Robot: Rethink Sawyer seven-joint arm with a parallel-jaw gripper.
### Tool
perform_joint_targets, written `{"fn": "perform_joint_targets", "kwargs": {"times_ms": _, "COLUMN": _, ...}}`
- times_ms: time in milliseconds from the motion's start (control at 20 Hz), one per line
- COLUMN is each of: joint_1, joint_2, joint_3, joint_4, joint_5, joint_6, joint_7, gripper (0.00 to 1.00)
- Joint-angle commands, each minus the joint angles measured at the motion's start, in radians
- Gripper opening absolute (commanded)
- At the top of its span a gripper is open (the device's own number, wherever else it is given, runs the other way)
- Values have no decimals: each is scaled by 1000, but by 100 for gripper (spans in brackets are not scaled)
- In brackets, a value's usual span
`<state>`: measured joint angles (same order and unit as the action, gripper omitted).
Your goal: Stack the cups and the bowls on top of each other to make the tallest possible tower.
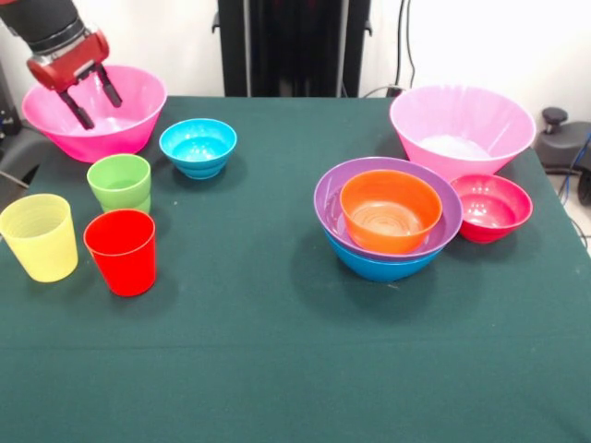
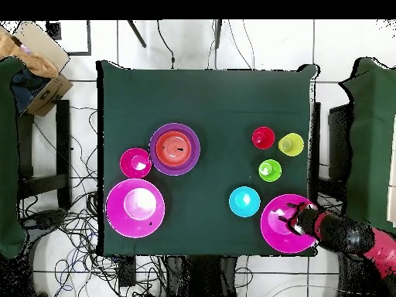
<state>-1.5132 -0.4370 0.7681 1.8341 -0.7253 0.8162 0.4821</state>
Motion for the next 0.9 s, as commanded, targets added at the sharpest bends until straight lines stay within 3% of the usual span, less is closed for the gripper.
{"fn": "perform_joint_targets", "kwargs": {"times_ms": 50, "joint_1": 10, "joint_2": 116, "joint_3": 21, "joint_4": -180, "joint_5": -71, "joint_6": 135, "joint_7": -384, "gripper": 100}}
{"fn": "perform_joint_targets", "kwargs": {"times_ms": 600, "joint_1": 0, "joint_2": 221, "joint_3": 4, "joint_4": -261, "joint_5": -89, "joint_6": 119, "joint_7": -464, "gripper": 100}}
{"fn": "perform_joint_targets", "kwargs": {"times_ms": 900, "joint_1": -1, "joint_2": 214, "joint_3": 1, "joint_4": -249, "joint_5": -86, "joint_6": 106, "joint_7": -462, "gripper": 100}}
